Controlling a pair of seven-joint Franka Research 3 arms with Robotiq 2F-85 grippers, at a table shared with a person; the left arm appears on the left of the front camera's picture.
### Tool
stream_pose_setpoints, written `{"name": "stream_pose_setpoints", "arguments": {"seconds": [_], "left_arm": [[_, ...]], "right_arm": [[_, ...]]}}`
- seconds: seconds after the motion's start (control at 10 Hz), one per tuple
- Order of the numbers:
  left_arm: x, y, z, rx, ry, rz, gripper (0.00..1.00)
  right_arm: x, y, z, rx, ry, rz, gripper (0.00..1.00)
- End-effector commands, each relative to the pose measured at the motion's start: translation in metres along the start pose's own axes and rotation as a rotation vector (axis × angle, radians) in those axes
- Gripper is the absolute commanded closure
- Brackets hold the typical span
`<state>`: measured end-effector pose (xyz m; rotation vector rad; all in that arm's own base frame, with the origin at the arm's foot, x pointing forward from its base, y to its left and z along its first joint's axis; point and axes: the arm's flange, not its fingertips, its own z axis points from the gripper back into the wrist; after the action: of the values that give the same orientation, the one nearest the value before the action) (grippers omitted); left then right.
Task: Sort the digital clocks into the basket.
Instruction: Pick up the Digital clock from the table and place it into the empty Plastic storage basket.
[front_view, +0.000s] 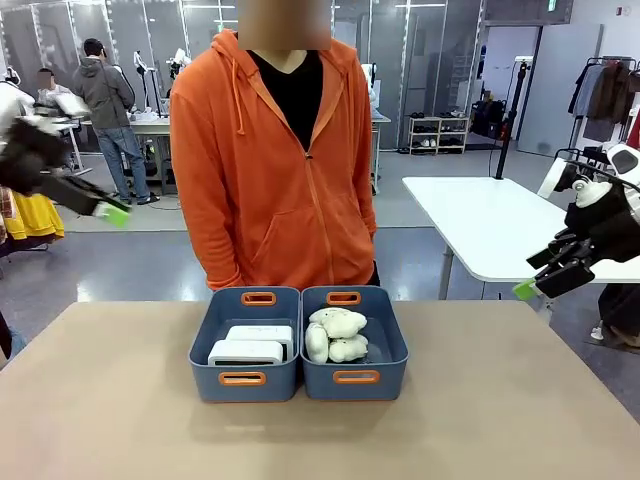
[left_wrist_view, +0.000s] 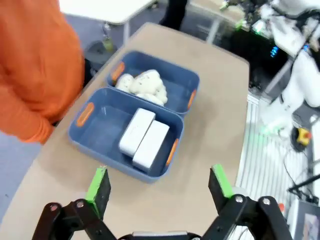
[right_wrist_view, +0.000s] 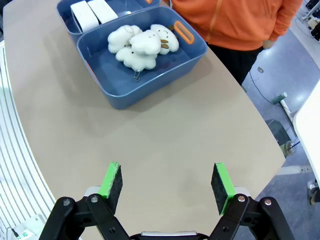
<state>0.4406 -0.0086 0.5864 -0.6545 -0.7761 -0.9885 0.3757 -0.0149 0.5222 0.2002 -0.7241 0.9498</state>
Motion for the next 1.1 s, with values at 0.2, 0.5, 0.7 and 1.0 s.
{"name": "stream_pose_setpoints", "arguments": {"seconds": [0.2,0.5,0.7,1.0], "left_arm": [[-0.108,-0.015,0.072,0.158,-0.257,0.095,0.0],[-0.126,-0.022,0.07,0.169,-0.172,0.086,0.0],[-0.111,-0.033,0.07,0.206,-0.099,0.049,0.0],[-0.12,-0.024,0.067,0.165,-0.146,0.078,0.0]], "right_arm": [[0.004,0.0,-0.001,-0.005,0.011,-0.018,0.1],[0.004,0.0,-0.001,-0.005,0.011,-0.018,0.1],[0.004,0.0,-0.001,-0.005,0.011,-0.018,0.1],[0.004,0.0,-0.001,-0.005,0.011,-0.018,0.1]]}}
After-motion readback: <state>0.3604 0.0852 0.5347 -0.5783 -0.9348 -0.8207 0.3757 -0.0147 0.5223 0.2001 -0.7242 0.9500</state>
